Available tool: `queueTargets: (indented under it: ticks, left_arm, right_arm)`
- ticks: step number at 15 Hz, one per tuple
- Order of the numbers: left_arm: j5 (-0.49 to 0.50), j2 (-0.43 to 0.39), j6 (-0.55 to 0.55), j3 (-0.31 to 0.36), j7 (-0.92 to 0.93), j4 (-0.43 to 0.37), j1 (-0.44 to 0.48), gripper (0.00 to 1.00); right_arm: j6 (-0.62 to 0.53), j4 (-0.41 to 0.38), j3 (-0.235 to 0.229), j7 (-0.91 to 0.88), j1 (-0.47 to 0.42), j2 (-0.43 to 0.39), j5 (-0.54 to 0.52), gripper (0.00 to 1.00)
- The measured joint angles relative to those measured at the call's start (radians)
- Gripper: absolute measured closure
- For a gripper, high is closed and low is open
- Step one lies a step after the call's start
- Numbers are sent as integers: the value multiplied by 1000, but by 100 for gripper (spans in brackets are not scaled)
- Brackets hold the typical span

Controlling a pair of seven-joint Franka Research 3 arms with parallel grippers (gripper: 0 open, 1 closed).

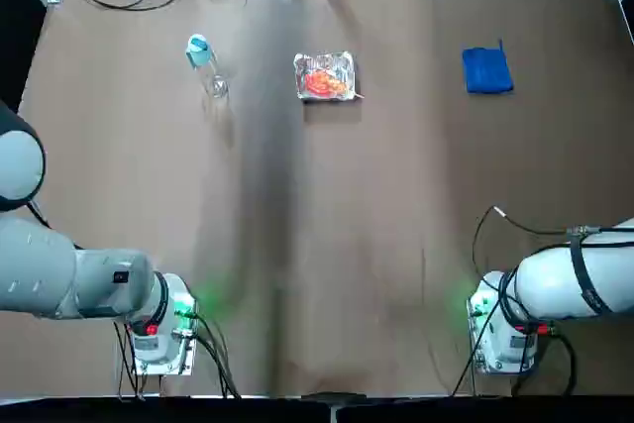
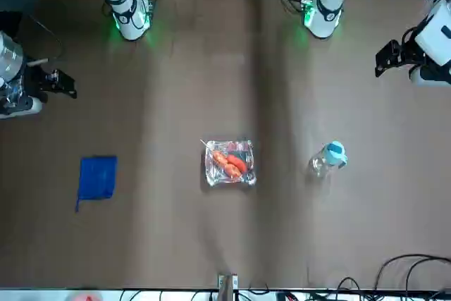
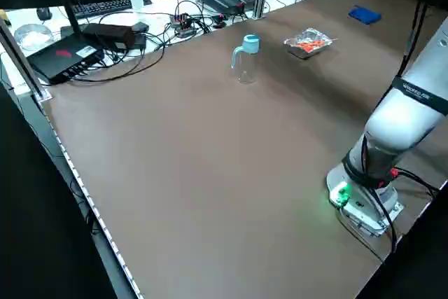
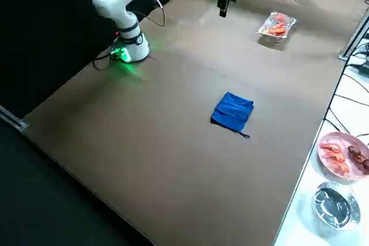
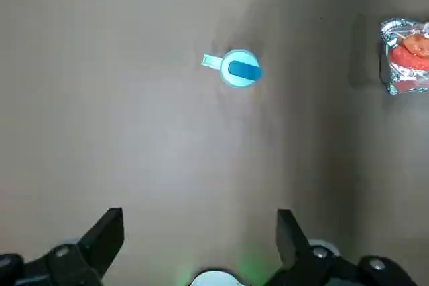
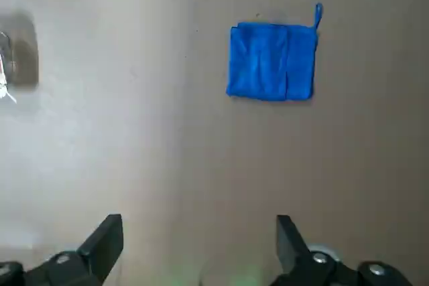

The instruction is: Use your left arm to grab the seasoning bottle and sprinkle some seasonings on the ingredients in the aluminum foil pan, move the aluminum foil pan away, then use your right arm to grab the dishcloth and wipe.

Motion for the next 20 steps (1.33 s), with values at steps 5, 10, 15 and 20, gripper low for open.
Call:
queueTargets:
  ticks: [5, 10, 15, 20]
  left_arm:
    - [0, 0, 0, 0, 5, -1, 2, 0]
    - [0, 15, 0, 4, -2, -20, 7, 0]
    - [5, 52, 53, 8, -88, -101, 7, 0]
    - [6, 69, 266, 8, -474, -219, 7, 0]
  right_arm:
    - [-1, 0, 0, 0, 0, 0, 0, 0]
    - [-1, -2, 0, -2, 0, 0, 0, 0]
    - [-4, -7, 0, -2, 0, 0, 0, 0]
    - [-4, -8, 0, -2, 0, 0, 0, 0]
